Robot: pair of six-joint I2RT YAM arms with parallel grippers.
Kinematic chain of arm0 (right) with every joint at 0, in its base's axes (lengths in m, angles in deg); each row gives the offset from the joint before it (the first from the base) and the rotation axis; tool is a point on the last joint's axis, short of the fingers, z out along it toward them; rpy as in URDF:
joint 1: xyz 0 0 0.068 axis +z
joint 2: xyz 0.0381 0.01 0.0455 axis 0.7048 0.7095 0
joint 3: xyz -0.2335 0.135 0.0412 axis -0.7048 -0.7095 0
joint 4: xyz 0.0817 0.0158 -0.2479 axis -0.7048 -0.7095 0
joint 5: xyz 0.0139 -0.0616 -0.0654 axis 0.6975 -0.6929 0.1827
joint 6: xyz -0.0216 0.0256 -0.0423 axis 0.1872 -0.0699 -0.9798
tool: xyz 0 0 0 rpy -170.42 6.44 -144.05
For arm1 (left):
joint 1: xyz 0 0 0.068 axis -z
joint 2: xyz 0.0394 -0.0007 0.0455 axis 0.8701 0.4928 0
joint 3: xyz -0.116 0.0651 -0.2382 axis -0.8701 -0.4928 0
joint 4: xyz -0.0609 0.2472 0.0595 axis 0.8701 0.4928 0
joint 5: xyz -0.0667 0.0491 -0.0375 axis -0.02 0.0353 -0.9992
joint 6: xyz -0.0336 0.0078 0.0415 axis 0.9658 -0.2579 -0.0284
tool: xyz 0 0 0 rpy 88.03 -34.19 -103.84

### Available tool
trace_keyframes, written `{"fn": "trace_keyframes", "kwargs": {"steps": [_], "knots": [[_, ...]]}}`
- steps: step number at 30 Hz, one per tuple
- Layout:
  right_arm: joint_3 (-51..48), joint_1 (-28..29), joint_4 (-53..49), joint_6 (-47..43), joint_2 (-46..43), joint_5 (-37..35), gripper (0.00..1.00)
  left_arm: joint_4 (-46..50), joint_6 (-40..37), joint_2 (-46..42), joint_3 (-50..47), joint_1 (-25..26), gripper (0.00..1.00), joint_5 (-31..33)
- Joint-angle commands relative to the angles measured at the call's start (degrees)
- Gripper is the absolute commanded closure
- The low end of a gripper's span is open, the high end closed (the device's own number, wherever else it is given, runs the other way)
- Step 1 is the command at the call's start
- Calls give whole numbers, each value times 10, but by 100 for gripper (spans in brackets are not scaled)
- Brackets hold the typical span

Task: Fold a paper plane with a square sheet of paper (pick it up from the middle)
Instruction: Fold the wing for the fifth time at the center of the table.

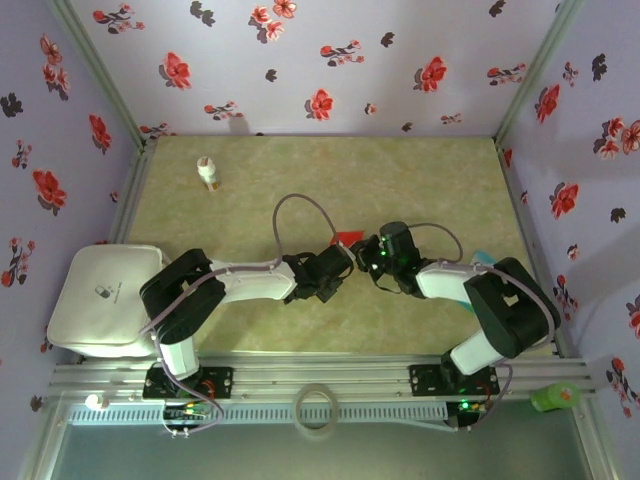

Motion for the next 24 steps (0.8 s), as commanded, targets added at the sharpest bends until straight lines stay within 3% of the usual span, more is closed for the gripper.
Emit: {"fn": "trace_keyframes", "kwargs": {"steps": [1, 4, 12, 17, 24], "knots": [[11, 0, -47, -26, -20, -17, 83, 7, 0, 4, 3, 3, 91, 14], [14, -3, -85, -43, -42, -29, 72, 6, 0, 4, 3, 4, 94, 12], [33, -13, -288, -124, -153, -120, 65, 3, 10, 4, 8, 4, 100, -22], [13, -19, -335, -135, -217, -161, 62, 2, 27, 6, 17, -7, 100, -99], [-17, -21, -311, -129, -238, -145, 61, -10, 64, 16, 22, -47, 100, -232]]}}
